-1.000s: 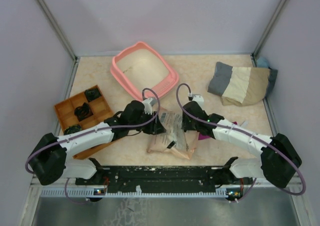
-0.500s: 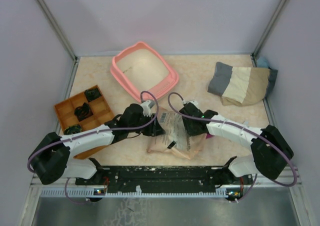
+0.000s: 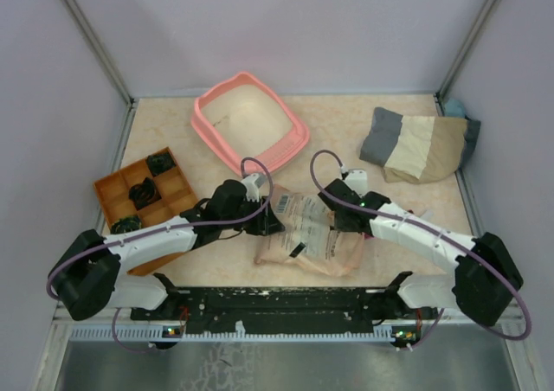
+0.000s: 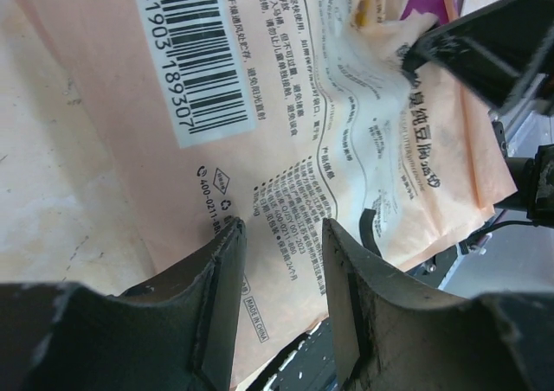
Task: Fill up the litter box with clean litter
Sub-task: Open the cat litter bag at the center of the board.
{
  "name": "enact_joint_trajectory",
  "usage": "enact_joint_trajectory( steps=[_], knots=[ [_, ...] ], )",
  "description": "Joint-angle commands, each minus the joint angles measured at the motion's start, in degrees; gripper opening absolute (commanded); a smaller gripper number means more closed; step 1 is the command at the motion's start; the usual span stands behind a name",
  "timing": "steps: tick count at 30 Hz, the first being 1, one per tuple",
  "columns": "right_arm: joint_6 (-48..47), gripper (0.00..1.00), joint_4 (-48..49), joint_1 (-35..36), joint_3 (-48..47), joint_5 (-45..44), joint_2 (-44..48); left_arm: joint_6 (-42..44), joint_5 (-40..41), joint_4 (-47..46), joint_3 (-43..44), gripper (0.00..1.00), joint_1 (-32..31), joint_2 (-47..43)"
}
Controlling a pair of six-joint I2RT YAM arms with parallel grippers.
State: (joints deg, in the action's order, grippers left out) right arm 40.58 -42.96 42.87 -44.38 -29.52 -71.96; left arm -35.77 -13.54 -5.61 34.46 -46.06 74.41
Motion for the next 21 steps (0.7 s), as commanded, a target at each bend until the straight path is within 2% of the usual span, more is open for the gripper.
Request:
enact_joint_trajectory(
  steps=[1, 6, 15, 21],
  knots=[
    [-2.09, 0.43, 2.07, -1.13, -3.07, -2.78, 8.68, 0.60, 3.44, 3.90, -2.20, 0.48, 1.09, -1.23],
    [-6.87, 0.46, 13.49, -1.29, -1.31, 7.97, 13.90, 0.43, 3.32, 4.11, -1.81, 0.48, 1.55, -1.93],
    [-15.94, 0.48, 19.78, -3.84, 0.19, 10.77, 6.60, 0.80, 3.06, 5.15, -1.12, 0.49, 1.76, -1.89],
    [-13.54, 0.34, 25.48, -3.72, 1.71, 18.52, 8.20, 0.38, 4.18, 5.52, -1.59, 0.49, 2.01, -2.57]
  ],
)
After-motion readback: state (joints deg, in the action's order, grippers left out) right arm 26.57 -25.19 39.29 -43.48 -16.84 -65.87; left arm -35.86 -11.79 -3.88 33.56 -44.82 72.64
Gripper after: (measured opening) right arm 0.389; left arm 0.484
